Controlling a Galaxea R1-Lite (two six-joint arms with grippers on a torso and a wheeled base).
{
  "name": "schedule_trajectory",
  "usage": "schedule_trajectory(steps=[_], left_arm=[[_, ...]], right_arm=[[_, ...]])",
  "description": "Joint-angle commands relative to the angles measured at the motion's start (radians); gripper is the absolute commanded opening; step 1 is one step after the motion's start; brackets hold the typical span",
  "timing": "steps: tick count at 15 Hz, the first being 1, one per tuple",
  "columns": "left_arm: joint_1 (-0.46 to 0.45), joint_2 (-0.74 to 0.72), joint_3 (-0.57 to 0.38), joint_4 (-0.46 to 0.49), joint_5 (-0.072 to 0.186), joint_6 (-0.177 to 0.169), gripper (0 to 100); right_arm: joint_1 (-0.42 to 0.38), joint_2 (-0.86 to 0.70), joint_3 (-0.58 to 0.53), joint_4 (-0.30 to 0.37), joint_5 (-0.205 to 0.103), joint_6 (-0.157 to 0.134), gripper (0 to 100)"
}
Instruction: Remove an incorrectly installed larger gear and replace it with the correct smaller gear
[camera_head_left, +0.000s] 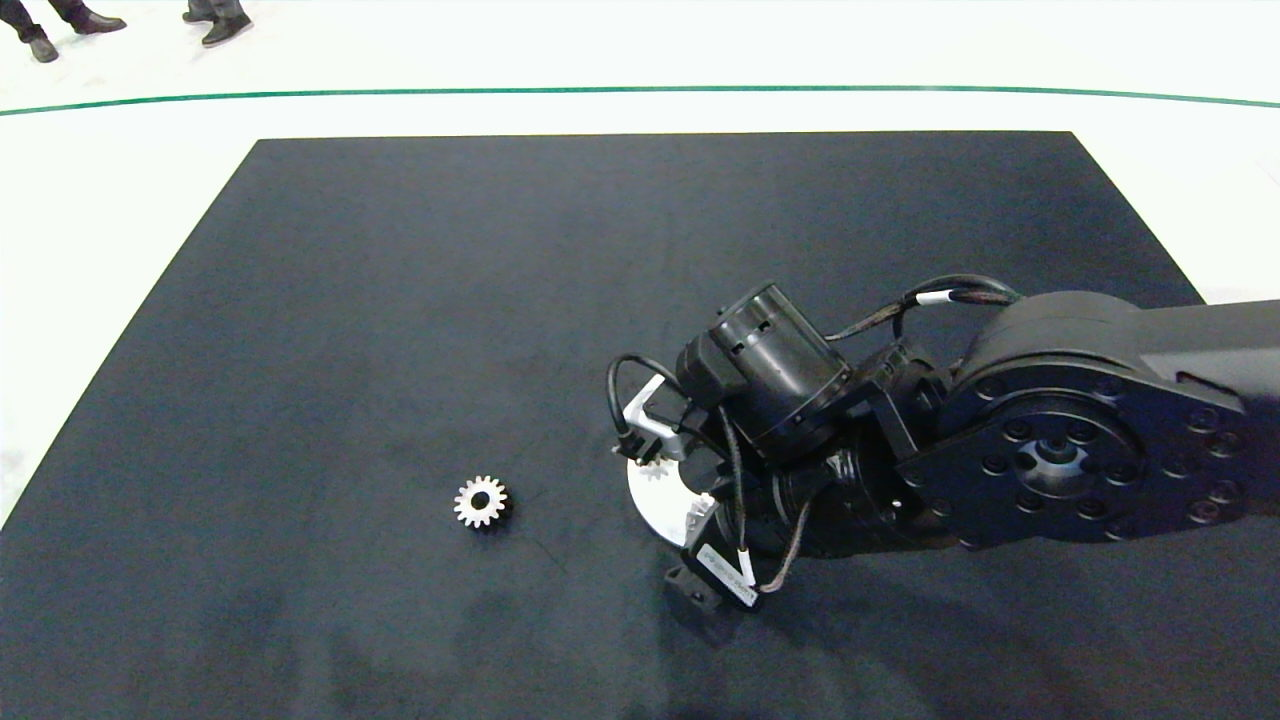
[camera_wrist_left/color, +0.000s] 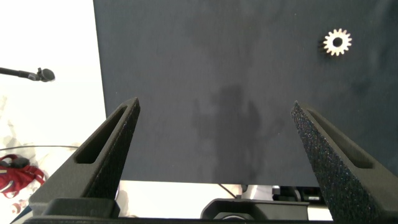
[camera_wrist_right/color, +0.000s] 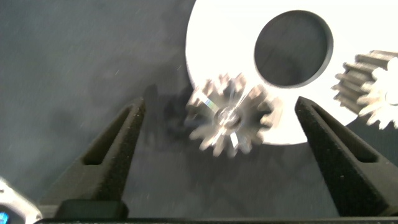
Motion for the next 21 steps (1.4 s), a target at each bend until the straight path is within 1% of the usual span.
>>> schedule_trajectory(steps=[1,10,11,21], left_arm=[[0.0,-0.003,0.001,0.006,0.0,0.001,100],[0.0,-0.003,0.002,0.006,0.0,0.001,100],[0.0,-0.003,0.002,0.006,0.0,0.001,100],[0.0,-0.005,0.004,0.006,0.0,0.003,100]], right_arm=[[-0.005,0.017,0.006,-0.02,0.0,-0.002,91],[-0.013,0.016,0.029,-0.024,-0.001,-0.008,73],[-0.015,0.014,0.032,-0.024,-0.001,-0.012,71],[-0.027,0.013,0.042,-0.023,-0.004,-0.012,50]])
